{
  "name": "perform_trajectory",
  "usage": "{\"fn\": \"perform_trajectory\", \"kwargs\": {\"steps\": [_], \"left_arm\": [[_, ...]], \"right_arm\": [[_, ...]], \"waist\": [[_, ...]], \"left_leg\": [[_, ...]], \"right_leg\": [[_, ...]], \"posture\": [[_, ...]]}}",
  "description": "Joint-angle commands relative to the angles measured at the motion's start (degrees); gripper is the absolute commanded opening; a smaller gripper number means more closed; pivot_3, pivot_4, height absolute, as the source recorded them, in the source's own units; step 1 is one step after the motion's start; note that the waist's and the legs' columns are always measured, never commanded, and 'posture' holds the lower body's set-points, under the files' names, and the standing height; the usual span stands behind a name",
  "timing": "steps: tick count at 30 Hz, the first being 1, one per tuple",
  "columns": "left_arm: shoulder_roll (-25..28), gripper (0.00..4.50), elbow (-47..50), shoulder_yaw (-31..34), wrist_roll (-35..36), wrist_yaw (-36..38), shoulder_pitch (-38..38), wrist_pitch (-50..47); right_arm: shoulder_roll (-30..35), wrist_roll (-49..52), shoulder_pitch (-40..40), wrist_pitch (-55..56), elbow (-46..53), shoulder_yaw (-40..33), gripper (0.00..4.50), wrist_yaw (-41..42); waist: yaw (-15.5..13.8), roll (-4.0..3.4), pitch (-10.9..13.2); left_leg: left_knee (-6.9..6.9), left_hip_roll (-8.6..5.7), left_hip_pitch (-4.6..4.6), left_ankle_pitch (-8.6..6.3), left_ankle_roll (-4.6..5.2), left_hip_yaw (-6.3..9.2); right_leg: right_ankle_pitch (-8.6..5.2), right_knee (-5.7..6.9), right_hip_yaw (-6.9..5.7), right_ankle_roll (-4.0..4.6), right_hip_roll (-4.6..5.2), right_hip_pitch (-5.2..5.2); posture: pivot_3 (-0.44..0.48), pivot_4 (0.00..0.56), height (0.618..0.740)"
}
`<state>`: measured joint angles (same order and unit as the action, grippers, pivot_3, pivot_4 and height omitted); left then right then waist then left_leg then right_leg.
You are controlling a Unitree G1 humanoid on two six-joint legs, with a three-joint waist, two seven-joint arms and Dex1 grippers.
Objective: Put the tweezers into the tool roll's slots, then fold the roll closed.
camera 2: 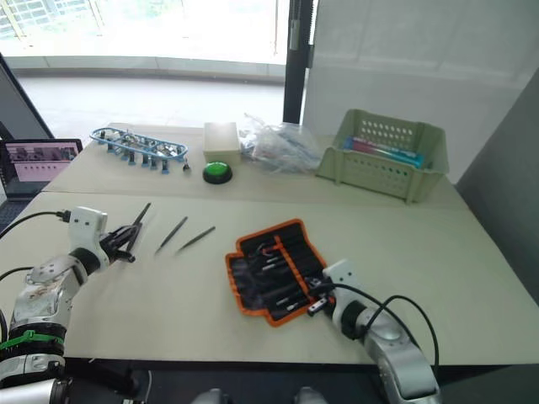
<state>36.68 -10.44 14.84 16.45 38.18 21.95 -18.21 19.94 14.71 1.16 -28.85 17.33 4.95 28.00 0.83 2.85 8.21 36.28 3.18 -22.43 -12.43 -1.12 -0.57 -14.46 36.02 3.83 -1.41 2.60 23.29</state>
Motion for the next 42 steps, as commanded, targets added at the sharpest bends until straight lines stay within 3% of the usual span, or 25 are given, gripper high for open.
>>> {"fn": "perform_trajectory", "kwargs": {"steps": [1, 5, 10, 16, 21, 31, 42], "left_arm": [[1.4, 0.03, 13.3, -4.3, 4.5, 4.8, -1.5, -7.6], [1.7, 0.03, 21.7, -12.6, 6.7, 8.6, -1.5, -16.2], [1.4, 0.03, 25.7, -22.6, 5.5, 9.6, 3.8, -25.4], [0.4, 0.03, 27.7, -28.4, 7.2, 11.1, 10.6, -33.8], [0.6, 0.03, 27.0, -33.5, 5.1, 12.5, 12.9, -35.5], [1.6, 0.03, 24.6, -37.0, 1.4, 13.6, 14.5, -34.5], [-1.4, 0.03, 22.3, -39.8, -1.5, 12.4, 16.6, -35.0]], "right_arm": [[0.6, -1.7, 2.7, -3.0, -4.7, 1.8, 0.0, -0.7], [1.1, -1.8, 5.0, -2.6, -4.2, 1.5, 0.0, -1.0], [1.5, -1.0, 7.4, -2.3, 0.3, 0.7, 0.0, -1.2], [1.2, -0.8, 9.3, -3.1, 4.4, 0.5, 0.0, -2.3], [0.5, -1.2, 10.4, -4.7, 4.8, 1.1, 0.0, -4.6], [-0.2, -1.2, 10.3, -6.4, 4.3, 2.5, 0.0, -7.4], [0.1, -0.8, 10.2, -10.3, 4.8, 3.8, 0.0, -8.2]], "waist": [[0.3, 0.07, 0.0], [0.6, 0.23, -0.2], [-0.3, 0.26, -0.1], [0.0, 0.17, -0.1], [0.1, -0.02, 0.0], [0.1, -0.02, 0.0], [0.0, 0.05, 0.0]], "left_leg": [[-0.02, -0.03, 0.02, -0.01, 0.01, -0.05], [-0.28, -0.1, 0.15, -0.05, 0.02, -0.08], [-0.3, -0.1, 0.12, -0.05, 0.03, 0.03], [-0.28, -0.21, 0.02, -0.04, 0.03, 0.2], [-0.3, -0.21, 0.02, -0.05, 0.05, 0.25], [-0.21, -0.24, 0.07, -0.05, 0.06, 0.29], [-0.17, -0.24, 0.1, -0.05, 0.06, 0.32]], "right_leg": [[-0.03, -0.05, 0.06, -0.02, 0.04, -0.03], [-0.24, -0.1, 0.15, -0.07, 0.05, -0.07], [-0.53, -0.1, 0.09, -0.4, 0.0, -0.04], [-0.61, -0.1, 0.08, -0.49, -0.02, -0.04], [-0.65, -0.07, 0.1, -0.46, -0.07, -0.03], [-0.67, -0.02, 0.11, -0.48, -0.08, -0.09], [-0.67, 0.03, 0.1, -0.48, -0.1, -0.14]], "posture": [[0.0, 0.15, 0.738], [0.0, 0.15, 0.738], [0.0, 0.15, 0.738], [0.0, 0.15, 0.738], [0.0, 0.15, 0.738], [0.0, 0.15, 0.738], [0.0, 0.15, 0.738]]}}
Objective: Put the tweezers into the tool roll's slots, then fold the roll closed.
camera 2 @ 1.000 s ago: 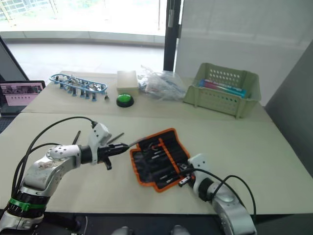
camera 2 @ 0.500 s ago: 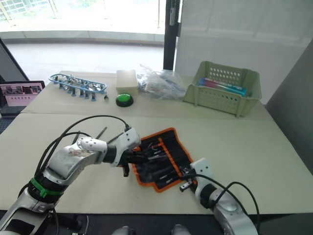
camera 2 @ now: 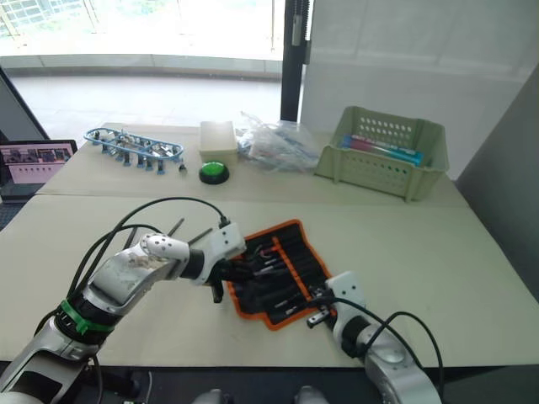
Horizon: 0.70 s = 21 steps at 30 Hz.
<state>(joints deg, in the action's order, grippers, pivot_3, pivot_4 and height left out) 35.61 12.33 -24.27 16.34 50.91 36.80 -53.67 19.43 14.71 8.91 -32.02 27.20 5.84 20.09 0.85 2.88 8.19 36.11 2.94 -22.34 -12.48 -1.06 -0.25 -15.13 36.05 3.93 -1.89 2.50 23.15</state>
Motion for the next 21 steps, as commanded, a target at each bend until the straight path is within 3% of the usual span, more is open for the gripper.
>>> {"fn": "perform_trajectory", "kwargs": {"steps": [1, 11, 21], "left_arm": [[-0.5, 0.03, -0.9, -0.8, -1.8, -0.4, 1.9, 0.6], [-3.4, 0.03, -5.0, -2.5, -4.6, -0.3, 3.5, 2.5], [-10.3, 0.03, -13.7, -5.3, -8.9, -0.3, 7.3, 8.0]], "right_arm": [[0.5, -0.8, 2.4, -7.3, -4.9, 2.9, 0.0, -0.4], [0.2, -0.2, 2.8, -7.9, -3.5, 2.9, 0.0, -1.2], [0.1, -0.1, 3.0, -8.4, -3.0, 3.1, 0.0, -1.6]], "waist": [[0.0, 0.02, 0.0], [0.0, 0.02, 0.0], [0.0, 0.05, 0.0]], "left_leg": [[0.01, 0.0, 0.0, 0.0, 0.0, 0.0], [0.12, -0.01, 0.0, 0.0, 0.0, 0.02], [0.17, -0.03, -0.02, 0.0, 0.0, 0.05]], "right_leg": [[0.0, 0.01, 0.0, 0.0, -0.01, -0.01], [0.0, 0.08, 0.0, 0.0, -0.02, -0.03], [0.01, 0.11, 0.0, -0.01, -0.04, -0.05]], "posture": [[0.0, 0.15, 0.738], [0.0, 0.15, 0.738], [0.0, 0.15, 0.738]]}}
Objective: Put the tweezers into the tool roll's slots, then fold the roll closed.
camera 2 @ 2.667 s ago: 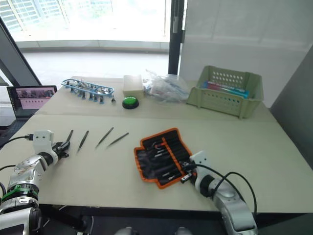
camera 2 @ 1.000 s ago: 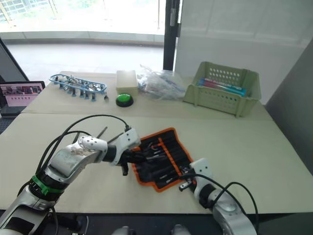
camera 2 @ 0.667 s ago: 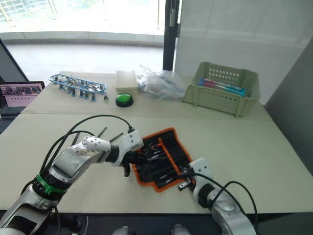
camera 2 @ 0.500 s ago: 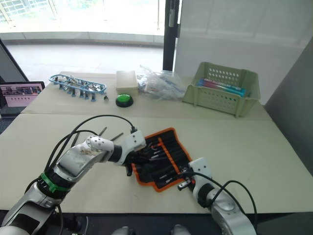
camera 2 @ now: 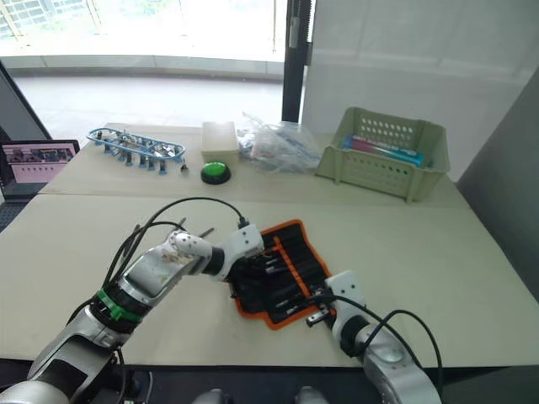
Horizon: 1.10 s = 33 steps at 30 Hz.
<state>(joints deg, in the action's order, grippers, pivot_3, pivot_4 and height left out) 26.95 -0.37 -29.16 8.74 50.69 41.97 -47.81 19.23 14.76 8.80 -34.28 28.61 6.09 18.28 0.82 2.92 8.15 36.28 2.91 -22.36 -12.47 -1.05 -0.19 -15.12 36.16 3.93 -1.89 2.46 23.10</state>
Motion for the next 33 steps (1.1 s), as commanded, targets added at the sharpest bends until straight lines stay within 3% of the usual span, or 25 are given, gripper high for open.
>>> {"fn": "perform_trajectory", "kwargs": {"steps": [1, 11, 20, 21, 23, 30, 32, 33], "left_arm": [[-2.4, 0.03, -1.8, -0.5, -1.6, 0.0, 2.4, 2.5], [-9.8, 0.03, -12.5, -1.1, -5.8, -1.1, 5.1, 9.3], [-10.2, 0.03, -12.3, 1.0, -5.8, -0.8, 4.2, 9.7], [-10.0, 0.9, -11.8, 1.4, -5.6, -0.8, 4.1, 9.6], [-8.7, 1.42, -8.6, 2.8, -4.3, 0.3, 3.6, 8.5], [-0.1, 3.86, 11.4, 14.5, 4.2, 1.4, -1.8, -2.9], [5.0, 4.45, 18.1, 23.9, 7.5, 1.1, -8.4, -6.4], [6.8, 4.45, 20.4, 27.8, 8.4, 0.7, -11.9, -7.0]], "right_arm": [[0.2, -0.2, 3.1, -6.2, -4.3, 2.9, 0.0, 0.2], [-0.2, -0.2, 2.7, -6.5, -4.1, 3.7, 0.0, 0.0], [-0.3, -0.2, 2.6, -6.5, -4.2, 3.8, 0.0, -0.2], [-0.3, -0.2, 2.6, -6.5, -4.3, 3.9, 0.0, -0.2], [-0.4, -0.3, 2.3, -6.4, -4.6, 4.0, 0.0, -0.1], [-0.3, -0.5, 1.2, -6.0, -6.1, 4.4, 0.0, 0.2], [-0.2, -0.5, 0.6, -5.9, -6.8, 4.3, 0.0, 0.4], [-0.1, -0.6, 0.5, -5.7, -7.1, 4.3, 0.0, 0.6]], "waist": [[0.0, 0.0, 0.0], [0.0, -0.02, 0.0], [0.0, -0.01, -0.1], [0.0, -0.01, -0.1], [0.1, -0.01, -0.1], [1.0, -0.06, -0.1], [1.5, -0.07, -0.1], [2.0, -0.11, -0.1]], "left_leg": [[0.01, -0.01, 0.0, 0.0, 0.0, 0.0], [0.04, -0.04, -0.01, 0.0, 0.0, 0.02], [0.1, -0.04, 0.03, 0.0, 0.0, 0.04], [0.1, -0.04, 0.03, 0.0, 0.0, 0.04], [0.1, -0.04, 0.02, 0.0, 0.0, 0.05], [0.05, 0.02, 0.04, 0.0, 0.0, 0.09], [0.04, 0.02, 0.06, 0.0, 0.0, 0.1], [0.03, 0.04, 0.1, 0.0, 0.0, 0.08]], "right_leg": [[0.0, 0.0, 0.0, 0.0, 0.0, 0.0], [0.0, 0.03, 0.01, -0.01, -0.01, -0.02], [0.01, 0.06, 0.01, -0.02, -0.01, -0.08], [0.01, 0.07, 0.01, -0.02, -0.01, -0.08], [0.01, 0.07, 0.01, -0.02, -0.01, -0.08], [0.01, 0.16, 0.03, -0.01, -0.07, -0.01], [0.01, 0.16, 0.02, -0.01, -0.07, -0.04], [0.01, 0.15, 0.06, -0.01, -0.07, -0.03]], "posture": [[0.0, 0.15, 0.738], [0.0, 0.15, 0.738], [0.0, 0.15, 0.738], [0.0, 0.15, 0.738], [0.0, 0.15, 0.738], [0.0, 0.15, 0.738], [0.0, 0.15, 0.738], [0.0, 0.15, 0.738]]}}
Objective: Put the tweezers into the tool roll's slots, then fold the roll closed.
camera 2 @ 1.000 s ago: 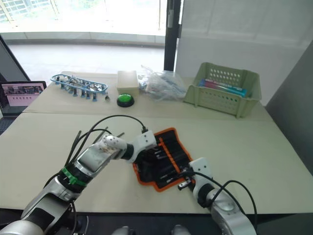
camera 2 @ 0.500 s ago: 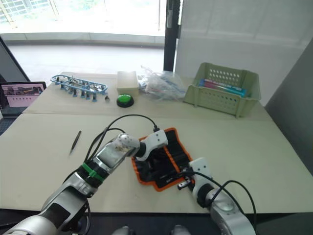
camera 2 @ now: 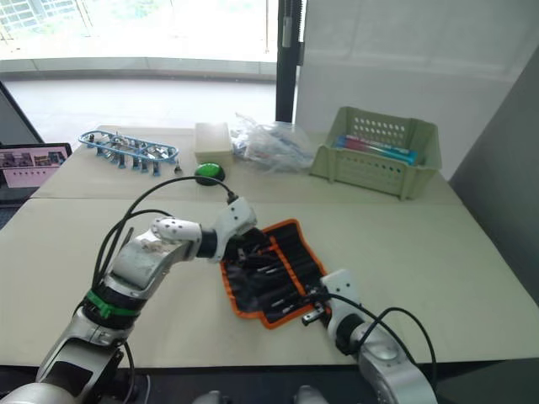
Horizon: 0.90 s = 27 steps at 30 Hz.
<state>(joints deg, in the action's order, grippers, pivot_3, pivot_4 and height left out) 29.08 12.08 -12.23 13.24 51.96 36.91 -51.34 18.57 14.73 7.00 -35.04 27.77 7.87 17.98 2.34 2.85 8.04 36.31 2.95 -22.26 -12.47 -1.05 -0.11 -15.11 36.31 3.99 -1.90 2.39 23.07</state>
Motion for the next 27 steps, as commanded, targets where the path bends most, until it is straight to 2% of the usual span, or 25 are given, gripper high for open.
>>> {"fn": "perform_trajectory", "kwargs": {"steps": [1, 3, 7, 9, 12, 17, 22, 27], "left_arm": [[6.2, 4.45, 9.4, 14.9, 4.3, -1.5, -10.9, -3.0], [9.2, 4.45, 11.1, 20.8, 3.1, -2.9, -19.9, 0.9], [9.6, 4.45, 12.8, 33.5, 3.7, -5.9, -34.6, 6.0], [7.2, 4.45, 14.2, 40.1, 4.8, -8.0, -41.0, 7.6], [1.9, 4.45, 15.7, 47.7, 5.5, -11.6, -49.2, 11.8], [-6.8, 4.45, 14.0, 57.0, 6.2, -16.3, -59.0, 22.9], [-12.4, 4.45, 15.8, 60.3, 9.9, -18.2, -65.4, 26.7], [-11.4, 4.45, 17.4, 57.3, 10.6, -19.5, -66.8, 25.7]], "right_arm": [[0.7, -0.6, 2.2, -4.8, -6.7, 2.6, 0.0, 1.1], [1.0, -0.7, 2.0, -4.5, -7.1, 2.6, 0.0, 1.6], [1.7, -0.8, 1.4, -4.2, -8.0, 2.4, 0.0, 2.7], [2.1, -0.7, 1.0, -3.9, -8.5, 2.1, 0.0, 3.3], [2.6, -0.7, 0.3, -3.7, -9.3, 2.0, 0.0, 4.1], [3.4, -0.8, -0.4, -3.6, -9.9, 1.8, 0.0, 5.4], [4.2, -0.8, -0.7, -3.6, -10.4, 1.6, 0.0, 6.5], [4.6, -0.7, -0.5, -3.8, -10.2, 1.9, 0.0, 7.1]], "waist": [[0.7, -0.06, 0.0], [0.7, -0.05, 0.0], [0.1, 0.12, -0.1], [-0.1, 0.42, -0.2], [-0.2, 0.48, -0.3], [-0.4, 0.61, -0.4], [-0.5, 0.65, -0.4], [-0.7, 0.67, -0.4]], "left_leg": [[-0.06, 0.02, 0.06, 0.0, 0.0, -0.04], [-0.21, 0.03, 0.23, 0.0, 0.0, -0.02], [-0.27, 0.07, 0.31, 0.0, -0.01, -0.04], [-0.24, 0.11, 0.33, 0.0, -0.02, -0.02], [-0.23, 0.52, 0.46, -0.03, -0.06, -0.06], [-0.29, 0.65, 0.66, -0.28, -0.47, -0.23], [-0.3, 0.72, 0.66, -0.3, -0.5, -0.29], [-0.3, 0.73, 0.63, -0.36, -0.6, -0.32]], "right_leg": [[0.0, 0.01, 0.08, 0.0, 0.0, 0.0], [-0.03, 0.05, 0.06, 0.06, 0.0, -0.06], [-0.08, 0.05, 0.01, 0.16, 0.07, -0.05], [-0.08, 0.02, -0.06, 0.21, 0.11, -0.07], [-0.23, -0.15, -0.03, 0.62, 0.31, -0.07], [-0.26, -0.27, -0.14, 0.66, 0.83, -0.11], [-0.31, -0.28, -0.2, 0.74, 0.82, -0.01], [-0.33, -0.39, -0.19, 0.74, 0.83, 0.02]], "posture": [[0.0, 0.15, 0.738], [0.0, 0.15, 0.738], [0.0, 0.15, 0.738], [0.0, 0.15, 0.738], [0.0, 0.15, 0.738], [0.0, 0.15, 0.738], [0.0, 0.15, 0.738], [0.0, 0.15, 0.738]]}}
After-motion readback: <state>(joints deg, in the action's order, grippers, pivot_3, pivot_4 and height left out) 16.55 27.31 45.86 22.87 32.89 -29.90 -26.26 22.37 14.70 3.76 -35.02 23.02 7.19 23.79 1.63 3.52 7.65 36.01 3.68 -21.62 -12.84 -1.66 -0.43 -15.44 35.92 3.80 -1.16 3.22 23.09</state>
